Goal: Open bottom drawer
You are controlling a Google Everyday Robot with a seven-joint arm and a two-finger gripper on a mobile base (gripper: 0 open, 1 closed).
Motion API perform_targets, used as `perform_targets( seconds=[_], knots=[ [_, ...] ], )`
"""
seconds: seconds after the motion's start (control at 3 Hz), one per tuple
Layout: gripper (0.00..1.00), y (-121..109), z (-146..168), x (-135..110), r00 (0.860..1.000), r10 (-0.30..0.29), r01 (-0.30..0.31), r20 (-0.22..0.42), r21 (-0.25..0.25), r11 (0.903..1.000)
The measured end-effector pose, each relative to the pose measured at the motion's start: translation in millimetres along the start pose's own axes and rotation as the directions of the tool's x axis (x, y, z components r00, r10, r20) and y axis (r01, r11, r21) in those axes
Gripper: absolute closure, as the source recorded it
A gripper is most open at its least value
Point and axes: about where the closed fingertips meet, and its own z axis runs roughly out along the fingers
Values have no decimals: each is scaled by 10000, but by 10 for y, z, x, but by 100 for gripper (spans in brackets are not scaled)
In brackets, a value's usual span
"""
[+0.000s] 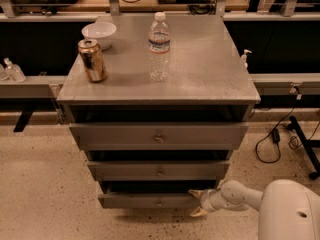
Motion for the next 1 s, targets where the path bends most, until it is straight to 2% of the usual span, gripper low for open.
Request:
perform_targets(
  seconds=[0.33,0.67,1.0],
  knots=[
    [65,47,-40,-28,9998,94,-93,184,-99,9999],
    [87,62,-91,-102,9982,-66,76,599,-167,9998],
    [100,61,-92,-103,9981,-70,81,610,-169,9998]
  ],
)
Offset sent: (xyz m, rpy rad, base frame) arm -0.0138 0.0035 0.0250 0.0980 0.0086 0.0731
